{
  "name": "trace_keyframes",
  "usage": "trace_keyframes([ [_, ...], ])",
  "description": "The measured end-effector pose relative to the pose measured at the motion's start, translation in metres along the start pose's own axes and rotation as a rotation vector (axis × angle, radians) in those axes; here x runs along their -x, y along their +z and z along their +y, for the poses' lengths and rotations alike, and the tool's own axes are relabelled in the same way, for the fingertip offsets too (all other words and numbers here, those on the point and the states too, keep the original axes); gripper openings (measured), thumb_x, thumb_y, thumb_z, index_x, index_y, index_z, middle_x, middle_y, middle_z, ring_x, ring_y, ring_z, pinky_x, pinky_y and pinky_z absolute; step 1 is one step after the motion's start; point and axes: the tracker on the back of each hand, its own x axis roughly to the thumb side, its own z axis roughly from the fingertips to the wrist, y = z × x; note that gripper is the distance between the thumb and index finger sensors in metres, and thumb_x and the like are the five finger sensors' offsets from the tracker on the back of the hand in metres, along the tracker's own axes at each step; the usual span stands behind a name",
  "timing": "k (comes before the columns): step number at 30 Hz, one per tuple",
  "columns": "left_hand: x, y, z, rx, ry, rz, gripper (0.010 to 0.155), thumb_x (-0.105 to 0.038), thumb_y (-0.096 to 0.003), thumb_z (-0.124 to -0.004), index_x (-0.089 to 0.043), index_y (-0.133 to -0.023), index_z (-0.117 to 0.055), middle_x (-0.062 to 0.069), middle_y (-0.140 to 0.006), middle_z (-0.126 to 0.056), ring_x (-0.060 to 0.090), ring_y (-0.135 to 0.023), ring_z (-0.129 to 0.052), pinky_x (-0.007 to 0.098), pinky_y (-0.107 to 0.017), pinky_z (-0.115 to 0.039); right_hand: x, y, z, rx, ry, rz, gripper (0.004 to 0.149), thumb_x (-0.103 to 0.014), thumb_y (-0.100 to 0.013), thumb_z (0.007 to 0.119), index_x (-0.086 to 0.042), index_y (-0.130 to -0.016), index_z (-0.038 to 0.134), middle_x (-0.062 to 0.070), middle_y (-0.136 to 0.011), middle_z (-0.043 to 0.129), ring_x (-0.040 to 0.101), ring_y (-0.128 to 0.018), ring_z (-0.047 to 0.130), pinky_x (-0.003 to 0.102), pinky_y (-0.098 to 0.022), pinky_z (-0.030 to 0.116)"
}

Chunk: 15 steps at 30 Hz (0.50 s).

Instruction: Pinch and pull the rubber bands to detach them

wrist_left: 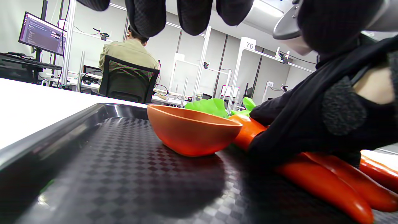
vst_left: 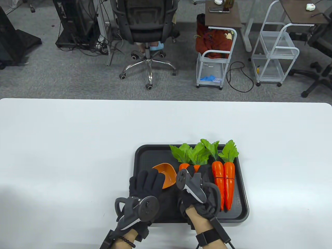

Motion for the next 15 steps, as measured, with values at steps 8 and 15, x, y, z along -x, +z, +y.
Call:
trace_keyframes([
  [8,0.002,-0.002,-0.004,0.025,0.028,0.011,0.081,-0.066,-0.0480,-0.065,-0.028,-0.115,-0.042,0.012,-0.128,-0.050,0.052,-0.113,-0.057,0.075,-0.073,-0.047,0.017,0.004,-0.007,0.009,-0.137,-0.023,0.098,-0.059,-0.046,0.085,-0.014,-0.109,0.025,0.034,-0.107,0.021,0.056,-0.070,0.085,0.048,-0.039,0.088],
  [15,0.004,-0.004,-0.006,0.014,0.076,0.026,0.078,-0.064,-0.0485,-0.066,-0.028,-0.114,-0.045,0.010,-0.127,-0.055,0.050,-0.112,-0.062,0.073,-0.074,-0.050,0.039,0.013,-0.014,0.042,-0.329,-0.075,0.098,-0.059,-0.045,0.085,-0.014,-0.109,0.026,0.034,-0.107,0.021,0.057,-0.070,0.085,0.049,-0.038,0.087],
])
